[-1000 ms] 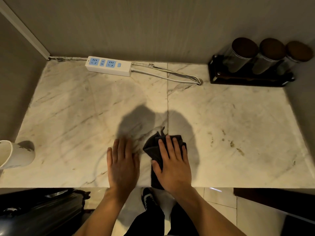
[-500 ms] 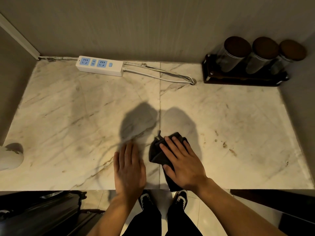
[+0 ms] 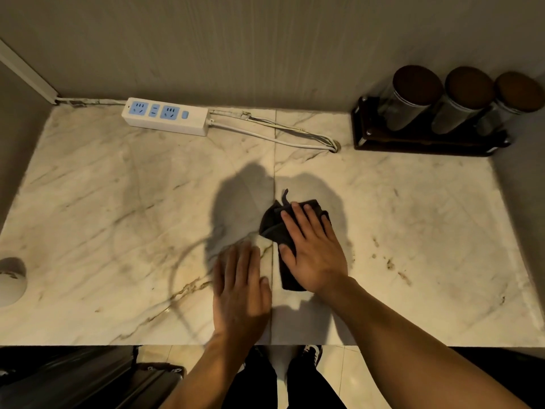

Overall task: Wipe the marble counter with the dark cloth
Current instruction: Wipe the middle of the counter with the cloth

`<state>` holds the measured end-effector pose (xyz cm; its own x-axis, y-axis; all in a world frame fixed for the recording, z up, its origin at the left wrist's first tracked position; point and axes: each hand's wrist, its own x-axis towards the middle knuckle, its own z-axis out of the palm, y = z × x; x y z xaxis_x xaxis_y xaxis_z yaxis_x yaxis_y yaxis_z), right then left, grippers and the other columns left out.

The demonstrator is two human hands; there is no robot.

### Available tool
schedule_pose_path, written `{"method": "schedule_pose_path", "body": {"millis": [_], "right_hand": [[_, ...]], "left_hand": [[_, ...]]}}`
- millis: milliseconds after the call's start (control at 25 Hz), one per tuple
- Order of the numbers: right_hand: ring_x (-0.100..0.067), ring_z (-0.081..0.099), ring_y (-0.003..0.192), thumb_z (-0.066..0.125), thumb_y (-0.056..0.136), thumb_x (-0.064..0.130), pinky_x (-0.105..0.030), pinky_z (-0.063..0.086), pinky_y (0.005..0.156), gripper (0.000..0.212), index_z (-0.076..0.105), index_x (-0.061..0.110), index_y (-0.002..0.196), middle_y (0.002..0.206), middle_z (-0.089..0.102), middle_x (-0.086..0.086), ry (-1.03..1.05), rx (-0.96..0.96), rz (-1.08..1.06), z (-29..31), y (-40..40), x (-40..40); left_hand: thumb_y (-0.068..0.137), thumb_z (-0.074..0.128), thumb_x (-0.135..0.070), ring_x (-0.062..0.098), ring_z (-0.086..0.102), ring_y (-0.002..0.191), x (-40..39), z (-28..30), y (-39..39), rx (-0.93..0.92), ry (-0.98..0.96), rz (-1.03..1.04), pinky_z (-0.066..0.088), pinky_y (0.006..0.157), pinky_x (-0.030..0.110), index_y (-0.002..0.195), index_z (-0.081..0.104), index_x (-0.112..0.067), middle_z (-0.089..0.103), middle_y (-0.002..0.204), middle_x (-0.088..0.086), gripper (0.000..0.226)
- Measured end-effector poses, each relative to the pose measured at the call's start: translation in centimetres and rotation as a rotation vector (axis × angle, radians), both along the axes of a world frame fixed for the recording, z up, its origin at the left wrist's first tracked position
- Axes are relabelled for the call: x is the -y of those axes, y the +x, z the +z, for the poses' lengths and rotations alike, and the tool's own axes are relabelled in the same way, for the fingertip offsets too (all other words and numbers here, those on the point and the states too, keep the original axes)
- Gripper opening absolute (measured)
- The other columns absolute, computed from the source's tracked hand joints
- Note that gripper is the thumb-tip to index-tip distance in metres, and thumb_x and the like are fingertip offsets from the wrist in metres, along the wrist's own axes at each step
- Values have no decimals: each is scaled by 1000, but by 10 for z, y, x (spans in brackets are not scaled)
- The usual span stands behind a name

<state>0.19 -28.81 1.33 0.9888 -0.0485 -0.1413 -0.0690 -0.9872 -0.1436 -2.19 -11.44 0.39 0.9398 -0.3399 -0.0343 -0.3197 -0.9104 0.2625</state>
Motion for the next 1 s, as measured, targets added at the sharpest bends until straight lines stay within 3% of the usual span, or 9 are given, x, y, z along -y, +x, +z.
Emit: {"method": "schedule_pose_path", "body": {"millis": [240, 520, 1000], "right_hand": [[-22, -3, 147, 26, 95, 48, -43, -1, 119, 65, 6, 25, 152, 162, 3, -2, -5, -1, -81, -2, 35, 8], [-21, -3, 147, 18, 96, 49, -42, -3, 119, 63, 5, 25, 152, 162, 2, -3, 10, -4, -147, -4, 77, 22], [-25, -1, 147, 20, 98, 45, -44, -2, 119, 61, 7, 21, 152, 162, 4, -6, 51, 35, -456, -6, 97, 28]], "left_hand": [[95, 34, -37, 32, 25, 143, 6, 3, 4, -10, 64, -76, 24, 111, 57, 144, 37, -14, 32, 154, 12, 55], [88, 49, -37, 29, 25, 143, 6, 8, 6, -27, 50, -44, 23, 112, 54, 142, 41, -17, 34, 154, 8, 58], [85, 52, -37, 27, 25, 142, 4, 7, 5, 5, 25, -41, 24, 113, 53, 139, 47, -18, 40, 151, 6, 58]]}}
